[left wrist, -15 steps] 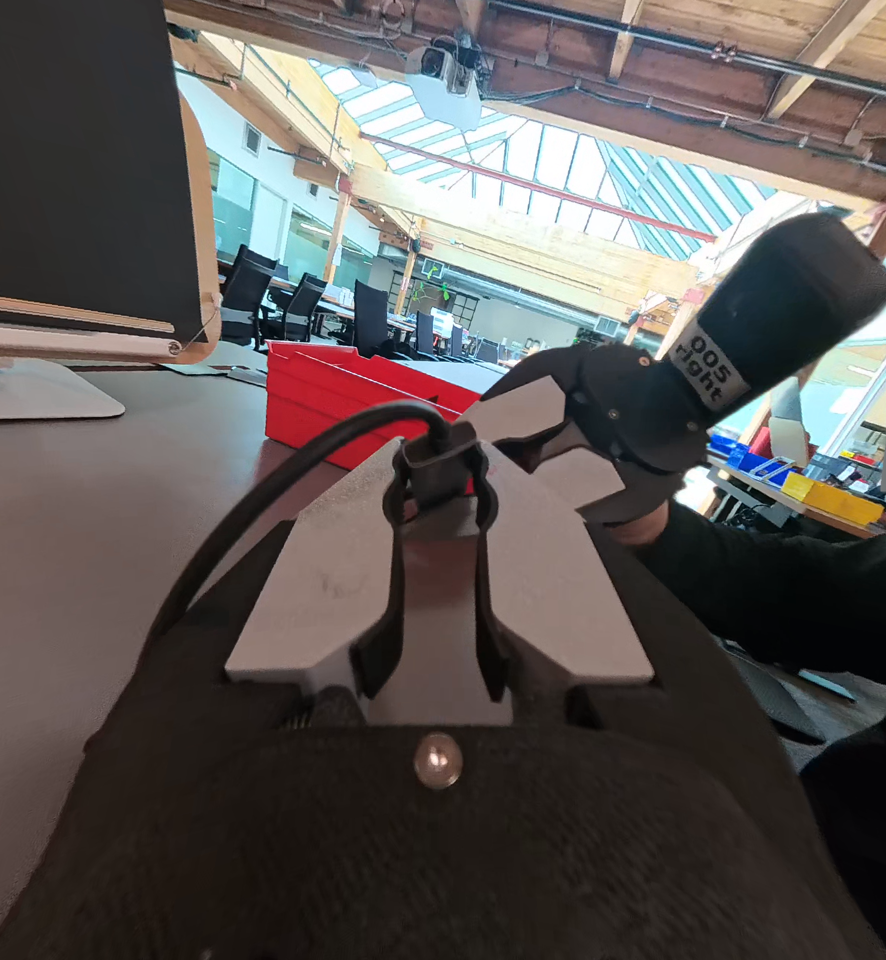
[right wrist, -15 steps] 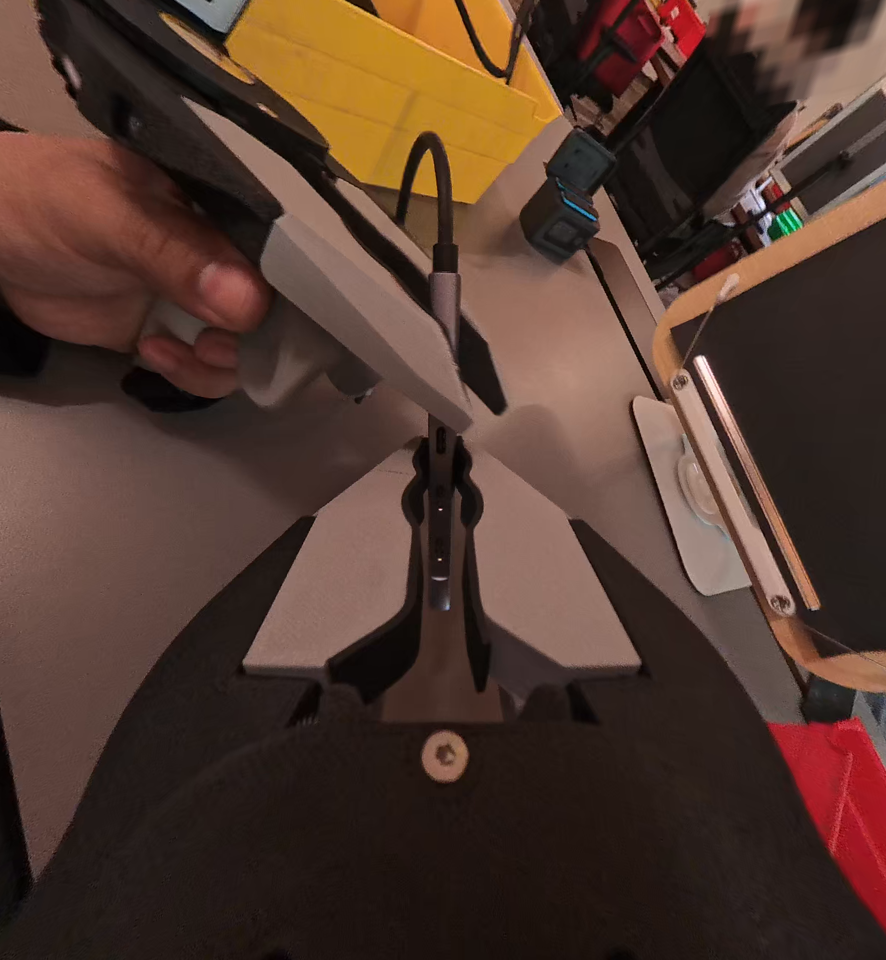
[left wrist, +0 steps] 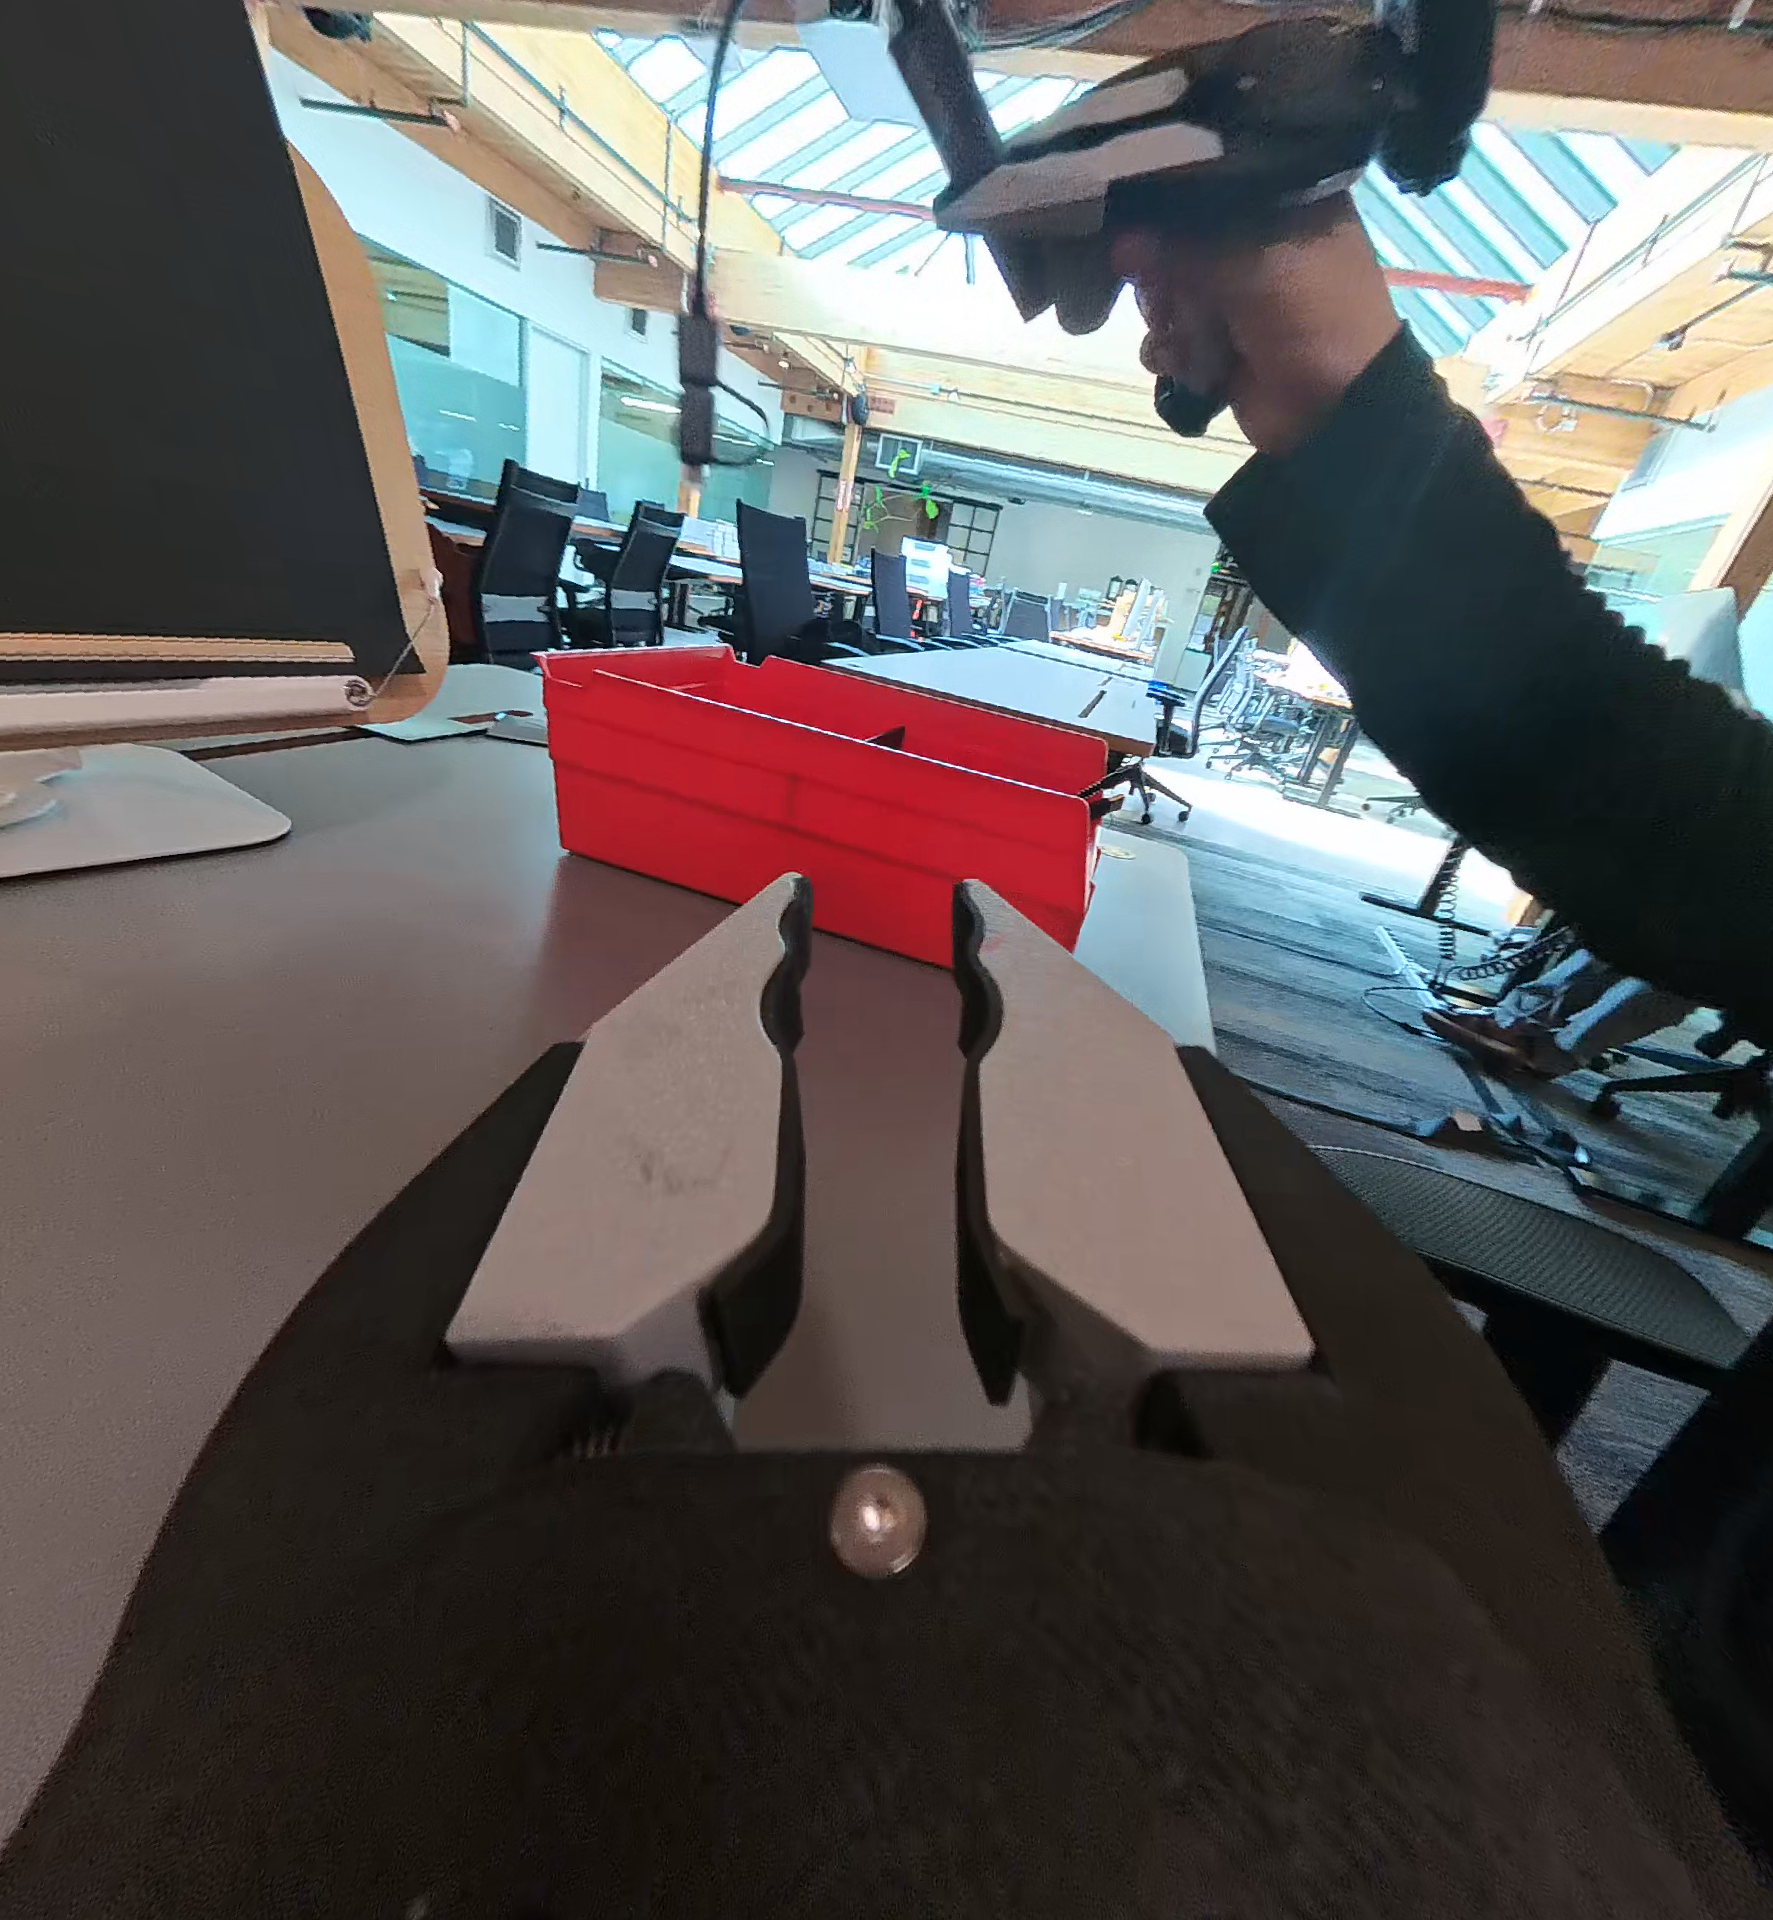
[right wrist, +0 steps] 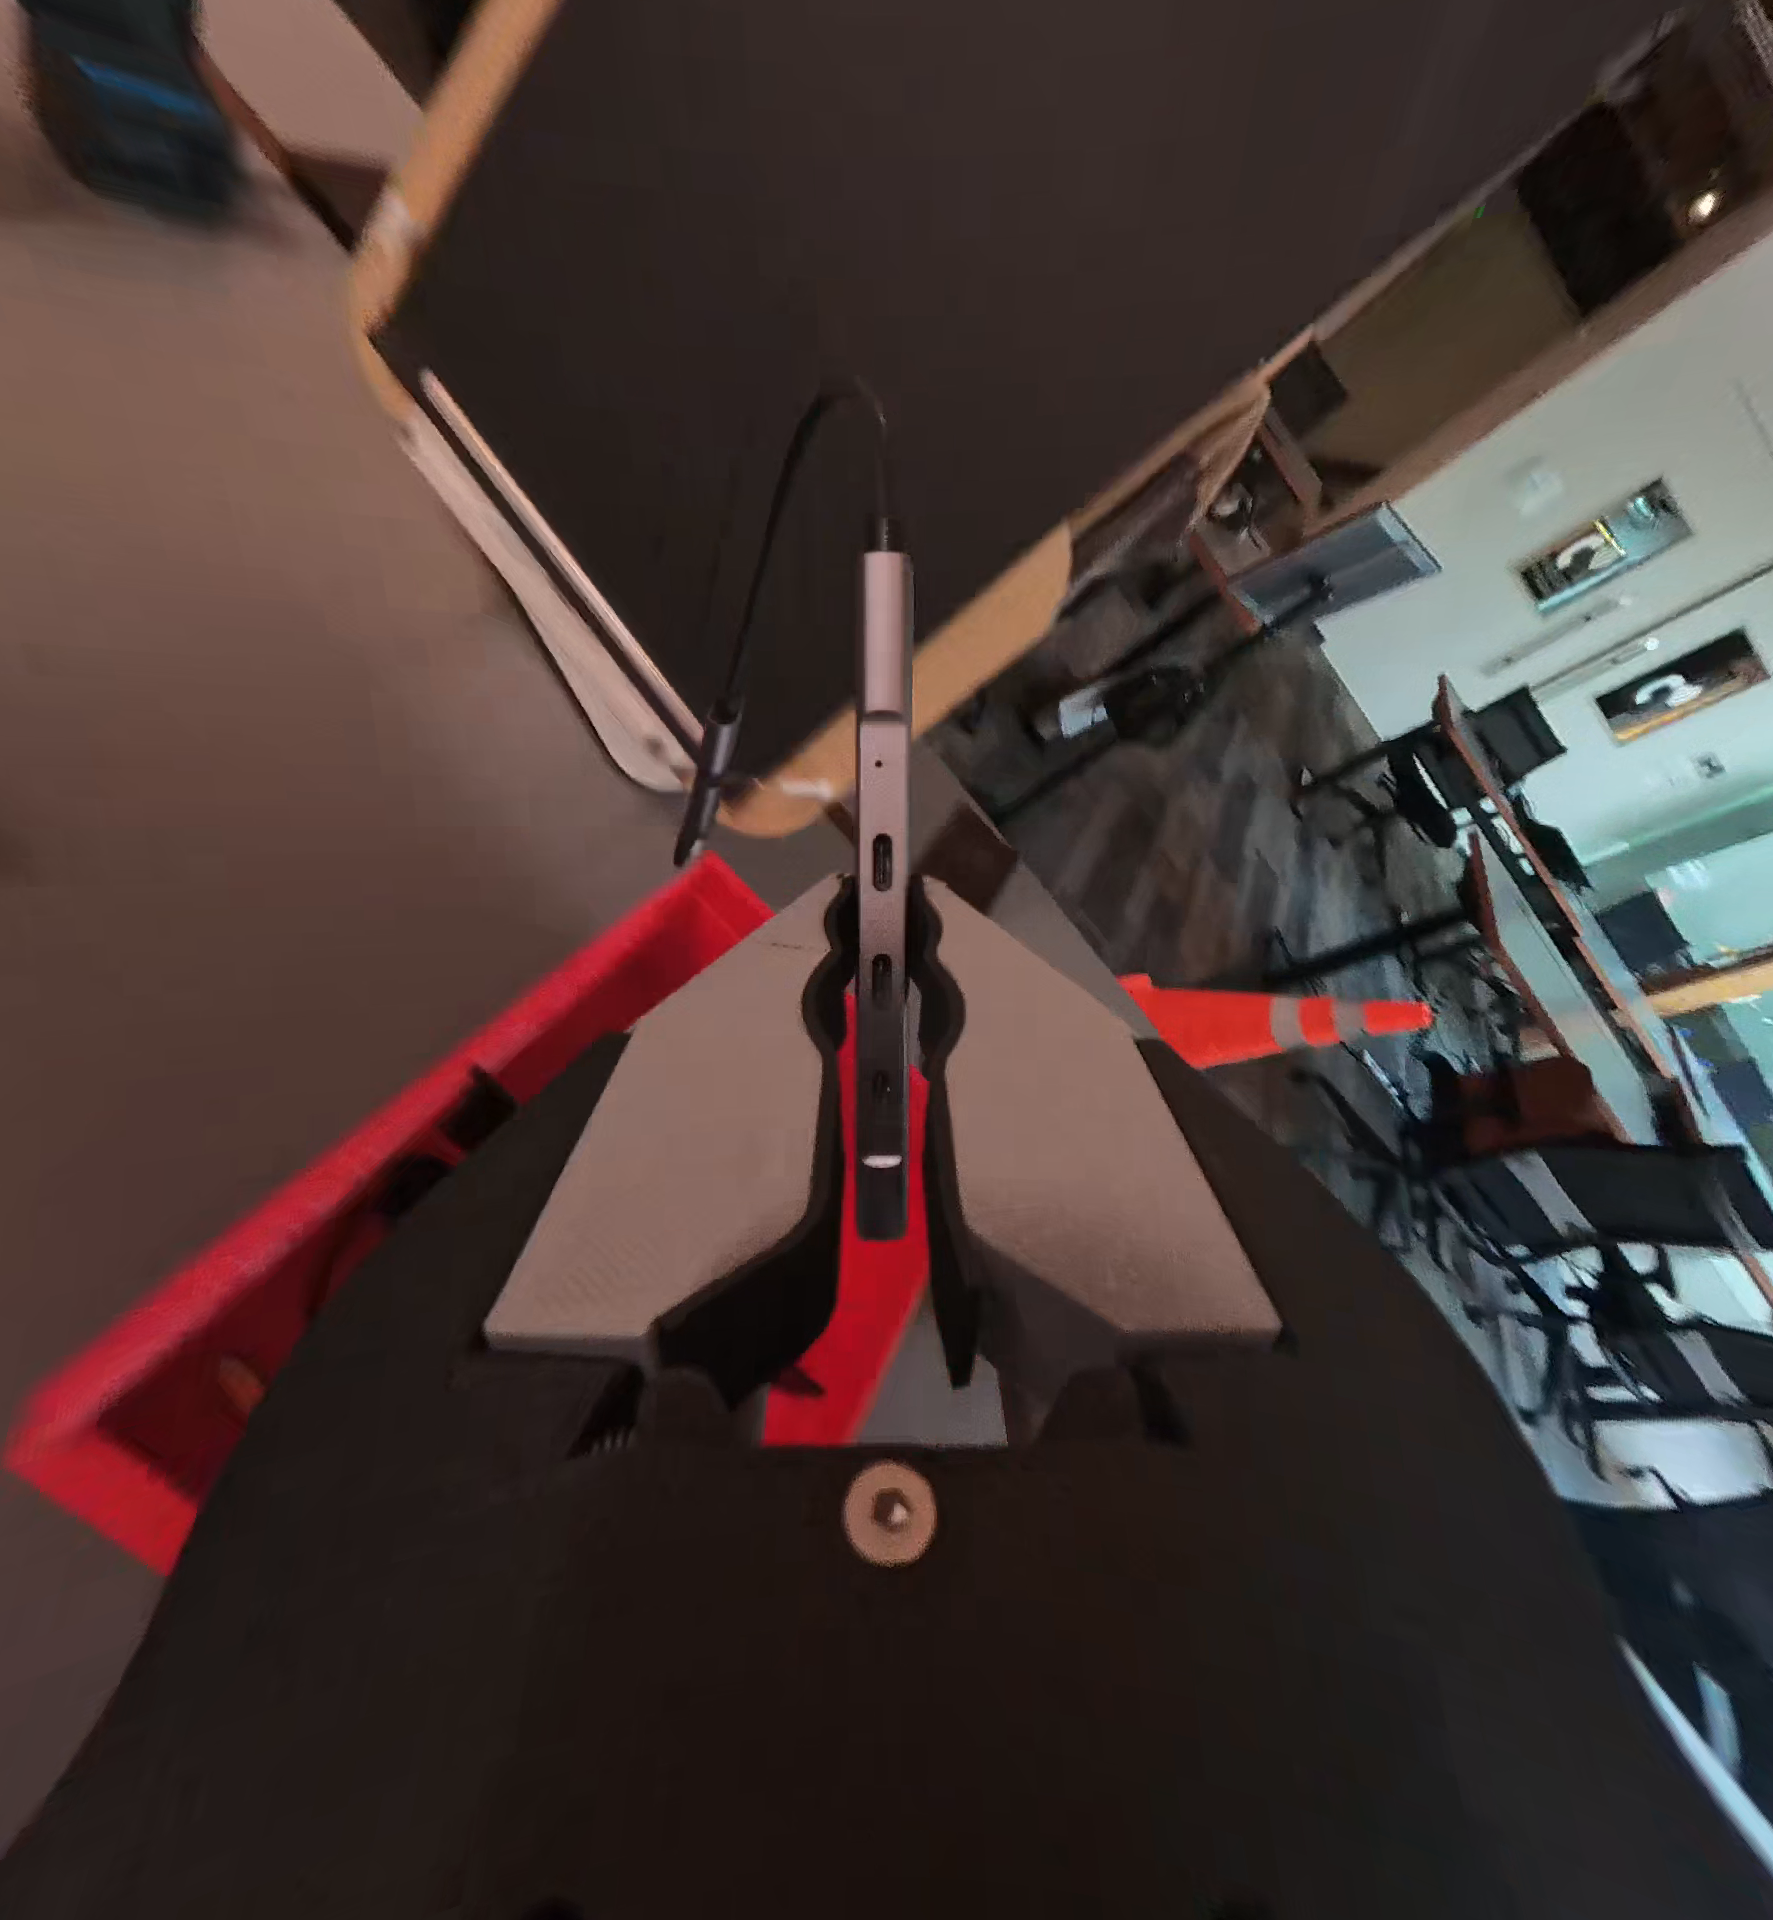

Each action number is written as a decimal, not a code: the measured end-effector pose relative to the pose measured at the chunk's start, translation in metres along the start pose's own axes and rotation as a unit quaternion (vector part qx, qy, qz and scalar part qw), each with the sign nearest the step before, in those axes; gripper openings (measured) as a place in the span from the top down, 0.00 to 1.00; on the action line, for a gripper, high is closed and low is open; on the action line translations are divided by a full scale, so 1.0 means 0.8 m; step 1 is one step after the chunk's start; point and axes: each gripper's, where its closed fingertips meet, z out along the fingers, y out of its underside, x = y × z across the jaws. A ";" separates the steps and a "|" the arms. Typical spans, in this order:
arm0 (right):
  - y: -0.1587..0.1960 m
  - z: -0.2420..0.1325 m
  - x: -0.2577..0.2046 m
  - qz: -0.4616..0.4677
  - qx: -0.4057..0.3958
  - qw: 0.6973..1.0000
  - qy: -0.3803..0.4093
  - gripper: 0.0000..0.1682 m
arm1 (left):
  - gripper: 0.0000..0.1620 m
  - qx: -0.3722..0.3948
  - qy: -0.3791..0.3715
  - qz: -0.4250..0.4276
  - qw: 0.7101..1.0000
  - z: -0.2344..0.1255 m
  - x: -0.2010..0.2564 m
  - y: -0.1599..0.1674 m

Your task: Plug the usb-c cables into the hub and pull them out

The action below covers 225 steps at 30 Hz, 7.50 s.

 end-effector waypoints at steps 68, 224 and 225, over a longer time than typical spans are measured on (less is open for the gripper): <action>-0.157 0.010 -0.386 0.151 0.321 0.806 -0.473 0.59 | 1.00 -0.138 -0.399 0.372 0.827 -0.073 -0.023 -0.550; -0.127 0.160 -0.335 0.383 0.304 0.822 -0.292 0.95 | 0.81 0.078 -0.302 -0.096 0.945 0.029 -0.126 -0.034; -0.126 0.161 -0.334 0.388 0.304 0.819 -0.292 0.95 | 0.81 0.084 -0.295 -0.099 0.947 0.031 -0.127 -0.034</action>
